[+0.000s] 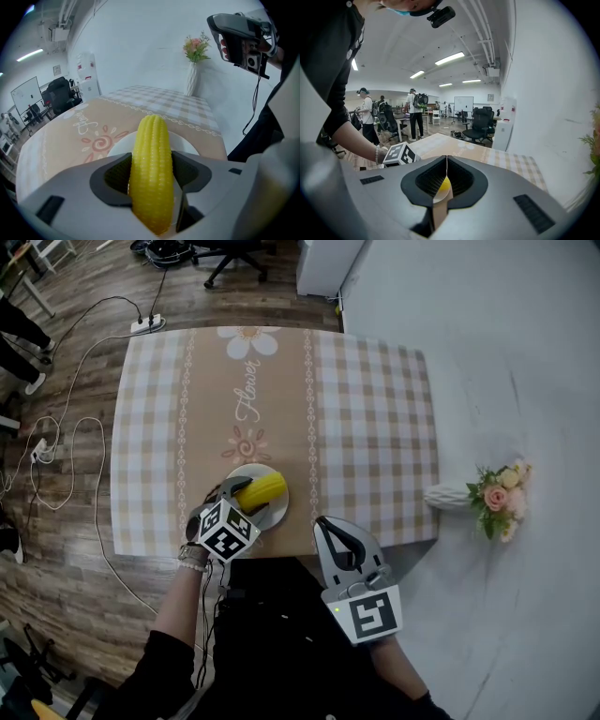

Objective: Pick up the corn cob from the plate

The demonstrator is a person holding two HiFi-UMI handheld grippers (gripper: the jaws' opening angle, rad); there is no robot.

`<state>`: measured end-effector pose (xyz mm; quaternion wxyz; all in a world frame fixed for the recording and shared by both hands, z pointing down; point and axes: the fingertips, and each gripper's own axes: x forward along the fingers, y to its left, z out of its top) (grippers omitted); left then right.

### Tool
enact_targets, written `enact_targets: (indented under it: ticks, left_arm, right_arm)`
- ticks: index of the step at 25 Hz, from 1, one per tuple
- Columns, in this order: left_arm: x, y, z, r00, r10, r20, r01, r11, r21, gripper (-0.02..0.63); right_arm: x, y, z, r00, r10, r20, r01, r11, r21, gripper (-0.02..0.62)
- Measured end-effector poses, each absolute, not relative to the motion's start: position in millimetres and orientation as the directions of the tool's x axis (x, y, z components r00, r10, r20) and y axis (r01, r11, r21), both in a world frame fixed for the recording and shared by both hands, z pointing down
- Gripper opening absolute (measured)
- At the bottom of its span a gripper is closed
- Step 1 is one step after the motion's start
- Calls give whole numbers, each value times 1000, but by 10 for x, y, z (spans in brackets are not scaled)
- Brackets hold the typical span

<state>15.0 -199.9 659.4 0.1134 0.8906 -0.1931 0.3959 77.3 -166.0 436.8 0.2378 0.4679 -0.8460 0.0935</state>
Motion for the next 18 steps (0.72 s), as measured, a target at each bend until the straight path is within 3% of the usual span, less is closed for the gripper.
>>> enact_targets:
  ticks: [18]
  left_arm:
    - [105,-1995,6573,598,-290,747,-479,-877,43,256]
  right_arm:
    - [743,-1644,4401,-452,-744,493,-836,546,57,41]
